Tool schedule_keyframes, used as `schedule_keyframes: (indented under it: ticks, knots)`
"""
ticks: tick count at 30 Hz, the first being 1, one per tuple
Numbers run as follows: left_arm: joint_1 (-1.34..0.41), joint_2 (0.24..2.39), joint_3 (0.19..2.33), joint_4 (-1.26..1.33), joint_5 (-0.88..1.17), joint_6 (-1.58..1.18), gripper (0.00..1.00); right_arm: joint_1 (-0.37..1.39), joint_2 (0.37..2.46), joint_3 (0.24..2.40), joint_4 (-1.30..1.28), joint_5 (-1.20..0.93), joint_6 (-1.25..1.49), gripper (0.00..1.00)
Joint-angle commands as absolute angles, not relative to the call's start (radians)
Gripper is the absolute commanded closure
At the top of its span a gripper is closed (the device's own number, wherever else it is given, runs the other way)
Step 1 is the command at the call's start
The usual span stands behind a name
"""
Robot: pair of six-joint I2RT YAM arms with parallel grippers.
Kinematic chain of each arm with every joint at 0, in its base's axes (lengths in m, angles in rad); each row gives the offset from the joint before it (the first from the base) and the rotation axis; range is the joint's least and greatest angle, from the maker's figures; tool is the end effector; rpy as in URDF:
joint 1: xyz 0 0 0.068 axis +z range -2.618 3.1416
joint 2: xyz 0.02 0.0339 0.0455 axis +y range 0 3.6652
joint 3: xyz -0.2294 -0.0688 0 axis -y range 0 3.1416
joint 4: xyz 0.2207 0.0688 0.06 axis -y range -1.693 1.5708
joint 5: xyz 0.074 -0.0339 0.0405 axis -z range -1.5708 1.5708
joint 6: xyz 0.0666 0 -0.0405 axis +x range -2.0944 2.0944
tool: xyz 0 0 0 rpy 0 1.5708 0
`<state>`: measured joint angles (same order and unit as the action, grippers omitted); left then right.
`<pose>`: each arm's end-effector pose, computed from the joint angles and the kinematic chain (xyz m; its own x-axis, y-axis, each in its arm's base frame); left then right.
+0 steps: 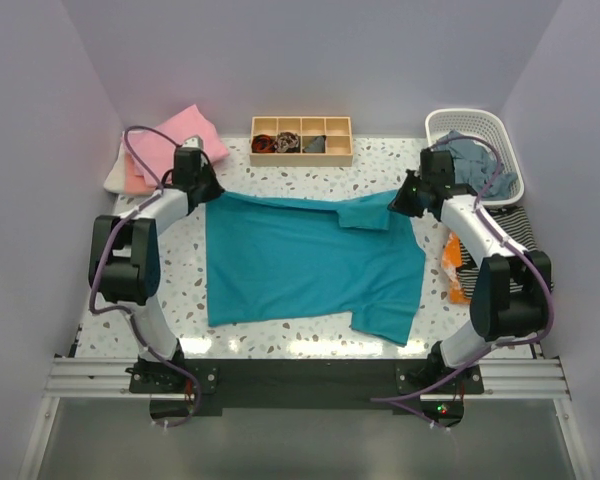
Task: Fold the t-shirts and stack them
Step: Fold the tshirt
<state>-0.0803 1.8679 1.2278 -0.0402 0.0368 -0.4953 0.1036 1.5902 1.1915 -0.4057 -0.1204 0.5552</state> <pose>0.4078 -0.0353 0.1607 -0.6033 -0.4280 -0.6730 -0.2024 0.8984 -0.3898 0.3456 0.0440 0.2115 -0.7067 0.4526 -0.5438 0.2200 0.8711 0.4391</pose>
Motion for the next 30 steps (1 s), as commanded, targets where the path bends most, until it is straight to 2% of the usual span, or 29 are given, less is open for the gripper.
schedule_keyframes:
  ticks: [1, 10, 21, 23, 27, 30]
  knots:
    - [-0.095, 1.778, 1.16, -0.015, 0.077, -0.508, 1.0, 0.1, 1.552, 1.2, -0.506, -0.051, 0.529, 1.0]
    - [-0.13, 1.655, 0.996, -0.017, 0.083, -0.535, 1.0, 0.098, 1.522, 1.19, -0.614, 0.02, 0.505, 1.0]
    - [-0.143, 1.643, 0.89, -0.017, 0.067, -0.552, 1.0, 0.1, 1.555, 1.161, -0.679, 0.038, 0.489, 1.0]
    - [-0.144, 1.652, 0.877, -0.015, 0.074, -0.557, 1.0, 0.098, 1.557, 1.161, -0.702, 0.017, 0.495, 1.0]
    - [-0.144, 1.667, 0.873, 0.015, 0.077, -0.557, 1.0, 0.097, 1.519, 1.152, -0.672, -0.17, 0.531, 1.0]
    - [-0.144, 1.669, 0.885, 0.014, 0.086, -0.557, 1.0, 0.095, 1.493, 1.183, -0.684, -0.18, 0.545, 1.0]
